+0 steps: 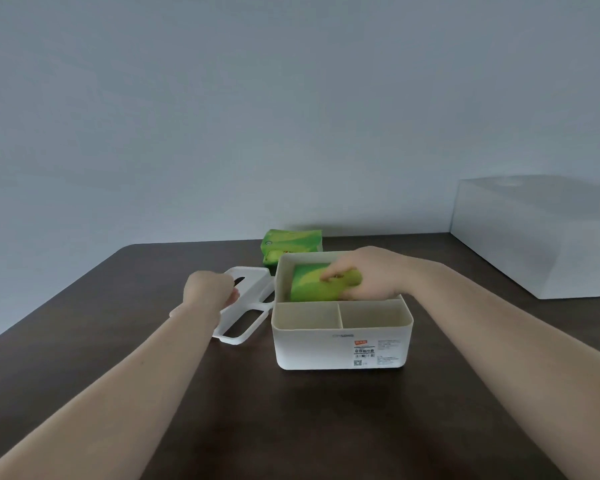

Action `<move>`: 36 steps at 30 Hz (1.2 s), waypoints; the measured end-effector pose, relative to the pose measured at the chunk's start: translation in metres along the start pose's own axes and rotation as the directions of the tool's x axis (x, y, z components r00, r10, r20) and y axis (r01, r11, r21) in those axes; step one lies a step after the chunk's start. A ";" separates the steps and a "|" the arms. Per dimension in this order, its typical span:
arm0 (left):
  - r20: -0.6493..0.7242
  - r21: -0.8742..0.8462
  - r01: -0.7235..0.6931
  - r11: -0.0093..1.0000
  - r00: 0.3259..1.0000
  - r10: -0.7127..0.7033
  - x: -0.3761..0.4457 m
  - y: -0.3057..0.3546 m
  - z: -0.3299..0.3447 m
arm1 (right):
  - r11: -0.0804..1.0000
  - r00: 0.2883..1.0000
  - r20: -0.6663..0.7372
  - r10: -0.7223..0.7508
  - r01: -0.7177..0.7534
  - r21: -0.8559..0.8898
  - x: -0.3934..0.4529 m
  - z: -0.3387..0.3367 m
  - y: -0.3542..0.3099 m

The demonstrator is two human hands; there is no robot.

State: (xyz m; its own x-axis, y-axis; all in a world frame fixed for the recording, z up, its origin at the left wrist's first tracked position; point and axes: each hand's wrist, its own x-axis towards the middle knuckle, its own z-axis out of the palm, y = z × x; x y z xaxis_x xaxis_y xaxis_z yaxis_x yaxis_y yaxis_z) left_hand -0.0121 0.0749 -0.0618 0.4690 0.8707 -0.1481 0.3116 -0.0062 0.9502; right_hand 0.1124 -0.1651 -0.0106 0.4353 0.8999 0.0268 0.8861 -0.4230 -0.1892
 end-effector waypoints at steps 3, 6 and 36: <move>-0.057 0.503 -0.010 0.864 0.997 0.045 -0.006 -0.011 -0.016 | 0.994 0.998 -0.061 0.017 -0.010 0.113 0.000 0.004 0.004; -0.106 0.661 -0.003 0.750 0.990 0.098 -0.015 -0.017 -0.036 | 0.982 0.995 -0.097 0.024 -0.005 0.189 -0.003 0.000 0.004; -0.428 -0.183 -0.178 0.967 0.900 0.084 -0.055 -0.005 -0.016 | 0.919 0.899 -0.385 0.207 -0.044 0.392 -0.032 -0.012 0.005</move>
State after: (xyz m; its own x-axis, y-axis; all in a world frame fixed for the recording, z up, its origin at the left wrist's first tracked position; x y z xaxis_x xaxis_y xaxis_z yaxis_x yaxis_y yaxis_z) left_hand -0.0530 0.0346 -0.0535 0.0944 0.9935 0.0642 0.0672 -0.0707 0.9952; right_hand 0.1053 -0.1973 -0.0003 0.6362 0.6808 0.3631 0.7330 -0.3863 -0.5599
